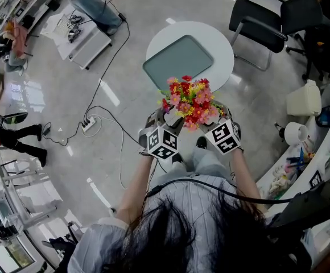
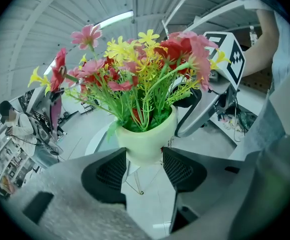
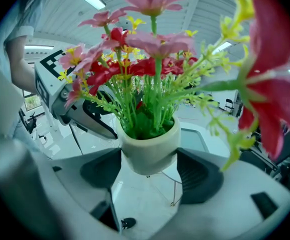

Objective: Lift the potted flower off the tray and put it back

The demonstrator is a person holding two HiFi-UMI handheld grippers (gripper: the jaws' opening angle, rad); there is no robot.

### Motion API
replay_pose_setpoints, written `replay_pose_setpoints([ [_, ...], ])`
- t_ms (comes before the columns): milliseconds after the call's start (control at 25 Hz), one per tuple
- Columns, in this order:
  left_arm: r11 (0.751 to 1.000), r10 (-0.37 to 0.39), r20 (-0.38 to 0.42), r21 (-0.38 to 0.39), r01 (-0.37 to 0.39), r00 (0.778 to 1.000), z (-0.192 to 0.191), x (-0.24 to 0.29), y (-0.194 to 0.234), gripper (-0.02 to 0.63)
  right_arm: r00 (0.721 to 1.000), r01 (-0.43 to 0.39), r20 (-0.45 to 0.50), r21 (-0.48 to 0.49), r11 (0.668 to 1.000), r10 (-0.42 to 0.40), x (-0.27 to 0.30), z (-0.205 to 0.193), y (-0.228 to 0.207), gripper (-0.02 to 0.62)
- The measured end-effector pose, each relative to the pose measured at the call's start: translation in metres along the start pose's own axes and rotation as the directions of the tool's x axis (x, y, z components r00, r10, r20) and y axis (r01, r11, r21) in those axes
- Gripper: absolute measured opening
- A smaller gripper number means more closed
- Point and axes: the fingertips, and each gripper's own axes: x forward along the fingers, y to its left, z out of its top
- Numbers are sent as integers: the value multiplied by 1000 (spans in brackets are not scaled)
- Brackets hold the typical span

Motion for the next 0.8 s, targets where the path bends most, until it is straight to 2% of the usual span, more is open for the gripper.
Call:
replay_pose_setpoints([
  [280,999,21,-7,-28,-21,1000,0,31,31,224,999,-44,-4,-34,998,43,34,4,-33,339],
  [520,995,43,-16,-91,-45,999,0,62,62,224,996,-84,-24,-79,993,82,70,9,-65,339],
  [800,992,54,-44,-108,-59,998,-3,100,93,224,992,-122,-43,-69,990,119,110,6,-100,339],
])
